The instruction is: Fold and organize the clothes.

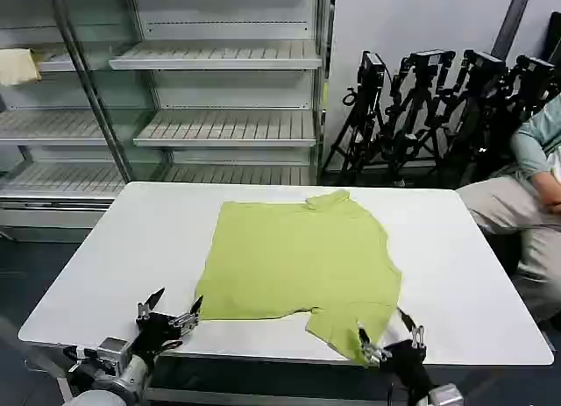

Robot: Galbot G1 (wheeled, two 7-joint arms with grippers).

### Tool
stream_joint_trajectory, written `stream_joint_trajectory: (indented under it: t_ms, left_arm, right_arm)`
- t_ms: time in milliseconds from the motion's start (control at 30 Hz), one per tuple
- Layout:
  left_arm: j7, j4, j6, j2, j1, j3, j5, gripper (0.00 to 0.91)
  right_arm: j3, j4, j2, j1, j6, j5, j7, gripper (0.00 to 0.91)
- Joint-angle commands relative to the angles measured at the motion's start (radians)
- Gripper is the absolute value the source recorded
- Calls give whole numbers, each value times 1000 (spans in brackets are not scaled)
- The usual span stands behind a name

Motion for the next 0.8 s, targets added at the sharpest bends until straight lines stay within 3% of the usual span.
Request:
stream_joint_trajectory:
  t_ms: [33,267,300,333,367,500,800]
  left_arm:
    - [-10,5,94,14,13,-18,-104,907]
    - [-1,-15,96,5,9,-13,-108,907]
    - [-1,-18,96,4,8,-15,-110,907]
    - [-1,-19,96,4,7,-17,-109,836]
    - [-2,-15,97,5,6,-16,-109,20]
    - [-1,14,98,10,4,-6,-92,10]
    - [15,15,98,-1,7,-9,-106,10]
  right_arm:
    - [-26,20,-4,-58,-21,3,31,907]
    - [-41,18,-2,-27,-34,4,35,907]
    - [-42,17,-3,-22,-36,7,34,776]
    - [-44,16,-3,-17,-42,13,34,494]
    - [-46,14,-4,-9,-50,23,34,0]
    - [-50,15,-10,-1,-83,50,33,0]
    - [-42,39,-14,-20,-79,60,35,0]
